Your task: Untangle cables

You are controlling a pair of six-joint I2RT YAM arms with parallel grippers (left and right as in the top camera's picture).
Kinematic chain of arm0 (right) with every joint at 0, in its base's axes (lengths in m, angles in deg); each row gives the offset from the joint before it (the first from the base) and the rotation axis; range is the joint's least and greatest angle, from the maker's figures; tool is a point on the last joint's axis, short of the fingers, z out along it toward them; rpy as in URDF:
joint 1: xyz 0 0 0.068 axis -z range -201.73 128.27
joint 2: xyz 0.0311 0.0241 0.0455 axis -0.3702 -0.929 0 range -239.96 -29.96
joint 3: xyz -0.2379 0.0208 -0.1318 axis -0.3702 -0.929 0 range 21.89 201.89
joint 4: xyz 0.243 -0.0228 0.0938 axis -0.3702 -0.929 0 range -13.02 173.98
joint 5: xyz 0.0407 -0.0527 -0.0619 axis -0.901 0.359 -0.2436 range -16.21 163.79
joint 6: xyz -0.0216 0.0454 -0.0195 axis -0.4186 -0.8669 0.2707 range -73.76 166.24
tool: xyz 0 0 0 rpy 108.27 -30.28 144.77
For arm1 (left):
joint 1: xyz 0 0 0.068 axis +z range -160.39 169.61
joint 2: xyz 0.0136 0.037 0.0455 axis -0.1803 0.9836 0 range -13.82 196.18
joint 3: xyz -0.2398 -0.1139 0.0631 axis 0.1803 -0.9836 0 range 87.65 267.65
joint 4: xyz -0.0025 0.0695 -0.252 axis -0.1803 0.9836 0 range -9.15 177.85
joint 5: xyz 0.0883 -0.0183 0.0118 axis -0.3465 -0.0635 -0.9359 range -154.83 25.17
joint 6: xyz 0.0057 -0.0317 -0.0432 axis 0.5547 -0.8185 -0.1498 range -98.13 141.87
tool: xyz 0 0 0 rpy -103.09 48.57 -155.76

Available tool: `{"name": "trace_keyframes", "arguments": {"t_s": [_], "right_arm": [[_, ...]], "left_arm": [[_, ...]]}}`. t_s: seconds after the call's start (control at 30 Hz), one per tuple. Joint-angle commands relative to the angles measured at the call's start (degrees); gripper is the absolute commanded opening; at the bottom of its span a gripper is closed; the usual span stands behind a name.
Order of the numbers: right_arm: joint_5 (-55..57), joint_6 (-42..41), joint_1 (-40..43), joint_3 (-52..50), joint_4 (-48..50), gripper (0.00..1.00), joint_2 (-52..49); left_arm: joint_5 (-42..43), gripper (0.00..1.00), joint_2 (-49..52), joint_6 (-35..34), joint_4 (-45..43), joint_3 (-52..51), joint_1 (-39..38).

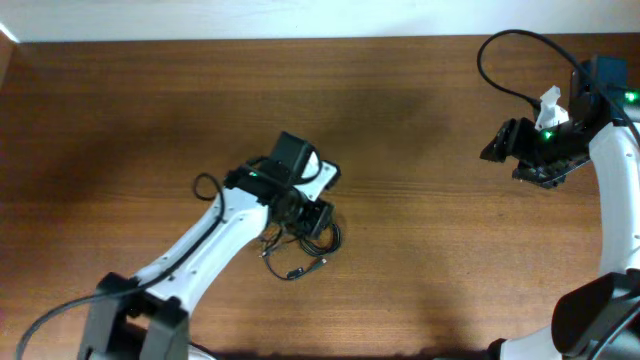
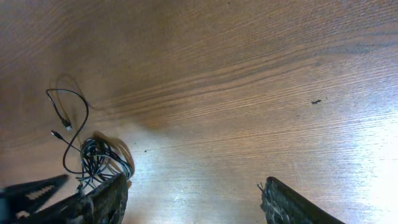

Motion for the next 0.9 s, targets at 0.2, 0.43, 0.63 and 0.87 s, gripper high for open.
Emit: {"name": "trace_keyframes", "arguments": {"t_s": [0.2, 0.43, 0.63, 0.87], "right_arm": [[-0.76, 0.68, -0.37, 0.26, -0.17, 0.71, 0.0], [-0.76, 0.68, -0.37, 0.26, -0.17, 0.72, 0.0], [-0.79, 0.68, -0.37, 0.26, -0.11, 0.72, 0.0], [-17.35, 7.13, -1.81, 0.26, 1.55, 0.71, 0.0]], "left_arm": [[-9.31, 0.35, 6.78, -6.03, 1.16, 0.2, -3.61], [-9.9, 0.34, 14.32, -6.56, -0.66, 0.17, -3.69], [-9.81, 0.11, 13.51, -6.54, -0.09, 5.57, -3.69], [11.72, 0.0, 4.79, -3.48, 9.16, 25.09, -0.28]]}}
